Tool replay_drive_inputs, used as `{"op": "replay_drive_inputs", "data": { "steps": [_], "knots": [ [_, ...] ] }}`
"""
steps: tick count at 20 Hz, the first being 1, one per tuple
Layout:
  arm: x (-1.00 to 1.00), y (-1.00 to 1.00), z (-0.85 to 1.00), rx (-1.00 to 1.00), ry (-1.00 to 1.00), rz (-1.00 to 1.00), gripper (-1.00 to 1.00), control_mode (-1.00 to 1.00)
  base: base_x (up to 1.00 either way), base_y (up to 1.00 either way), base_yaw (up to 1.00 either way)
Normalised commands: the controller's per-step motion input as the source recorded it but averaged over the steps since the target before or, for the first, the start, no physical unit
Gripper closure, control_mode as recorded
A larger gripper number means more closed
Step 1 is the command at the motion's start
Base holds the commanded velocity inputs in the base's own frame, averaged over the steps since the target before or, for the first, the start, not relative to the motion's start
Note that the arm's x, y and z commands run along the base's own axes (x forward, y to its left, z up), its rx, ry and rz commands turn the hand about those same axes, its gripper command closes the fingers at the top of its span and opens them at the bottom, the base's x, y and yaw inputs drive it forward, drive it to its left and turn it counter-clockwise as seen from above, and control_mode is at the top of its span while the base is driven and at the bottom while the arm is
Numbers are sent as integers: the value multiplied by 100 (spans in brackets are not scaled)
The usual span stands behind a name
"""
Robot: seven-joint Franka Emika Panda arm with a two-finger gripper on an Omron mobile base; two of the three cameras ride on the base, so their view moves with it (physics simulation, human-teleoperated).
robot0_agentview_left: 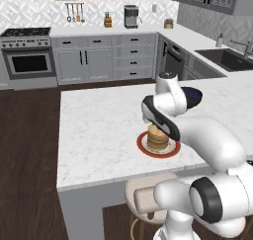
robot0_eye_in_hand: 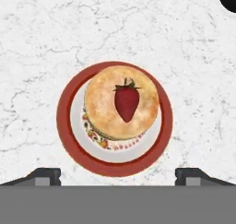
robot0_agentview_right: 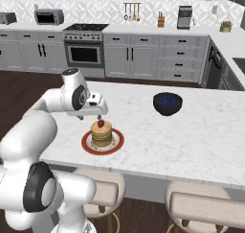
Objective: Take the strawberry from the fridge and place it on top of the pancake, located on the dining counter.
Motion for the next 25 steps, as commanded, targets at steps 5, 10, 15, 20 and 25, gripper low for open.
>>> {"op": "replay_drive_inputs", "data": {
  "steps": [5,10,15,20,25],
  "knots": [
    [-100,63,13,-3,0,0,-100,-100,0,0,0],
    [-100,80,2,-4,0,0,-100,-100,0,0,0],
    [-100,71,0,-5,0,1,-100,-100,0,0,0],
    [-100,52,0,-6,-1,4,-100,-100,0,0,0],
    [-66,49,0,-18,0,6,-100,-100,0,0,0]
  ]
}}
